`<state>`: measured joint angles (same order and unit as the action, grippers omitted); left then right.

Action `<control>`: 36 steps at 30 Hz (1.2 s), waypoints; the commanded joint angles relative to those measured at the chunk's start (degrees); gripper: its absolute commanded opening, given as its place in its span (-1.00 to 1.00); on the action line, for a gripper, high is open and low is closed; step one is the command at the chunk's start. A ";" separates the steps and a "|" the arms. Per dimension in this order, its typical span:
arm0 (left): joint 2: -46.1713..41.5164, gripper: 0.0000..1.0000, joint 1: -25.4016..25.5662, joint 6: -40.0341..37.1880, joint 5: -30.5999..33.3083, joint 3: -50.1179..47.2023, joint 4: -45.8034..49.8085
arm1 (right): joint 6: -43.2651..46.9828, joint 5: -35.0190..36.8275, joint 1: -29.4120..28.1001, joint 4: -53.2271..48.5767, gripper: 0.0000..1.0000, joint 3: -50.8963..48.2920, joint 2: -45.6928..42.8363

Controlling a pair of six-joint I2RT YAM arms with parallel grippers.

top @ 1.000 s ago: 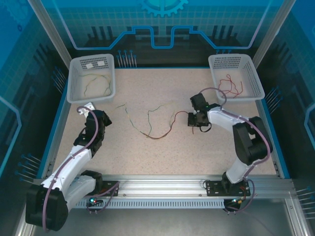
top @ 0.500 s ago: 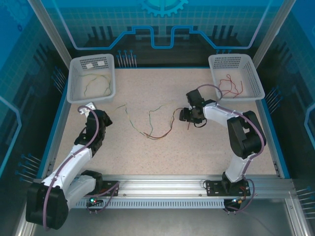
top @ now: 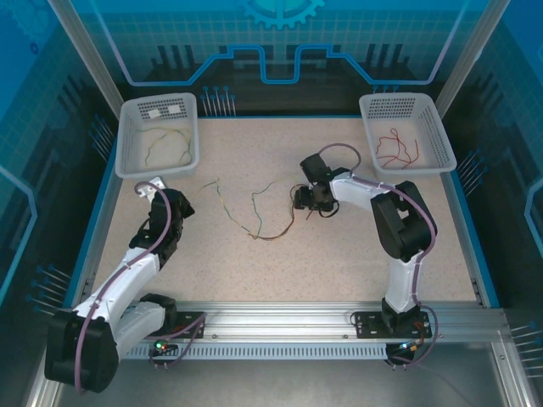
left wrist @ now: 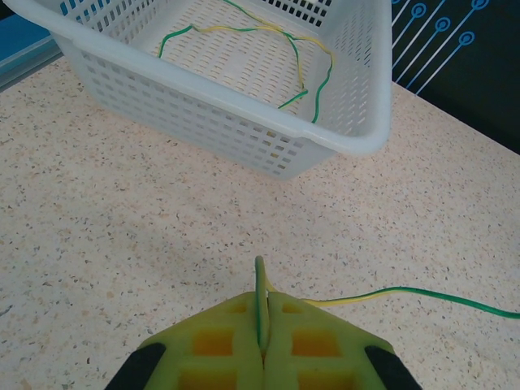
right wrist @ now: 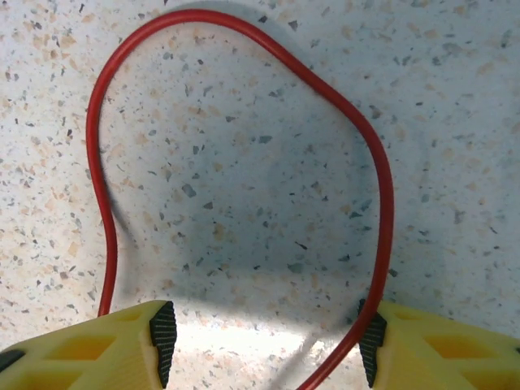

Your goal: Untangle the cables

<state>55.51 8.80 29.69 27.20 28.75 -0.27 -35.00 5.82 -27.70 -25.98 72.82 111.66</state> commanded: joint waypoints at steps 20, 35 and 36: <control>-0.26 -1.00 0.17 0.85 -1.76 -1.15 -1.57 | -4.08 -7.84 -2.44 0.28 0.38 2.06 2.84; 0.64 -1.00 0.17 0.45 -2.19 -1.59 -2.37 | -5.49 4.71 -8.70 -10.71 0.40 12.33 13.04; 0.66 -1.00 0.17 0.45 -2.24 -1.58 -2.34 | -5.44 6.47 -9.10 -11.53 0.34 12.66 13.64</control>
<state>55.86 8.80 30.06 25.69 27.99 -0.80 -40.16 11.11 -33.74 -34.63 85.08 119.77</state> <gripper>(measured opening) 0.055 0.681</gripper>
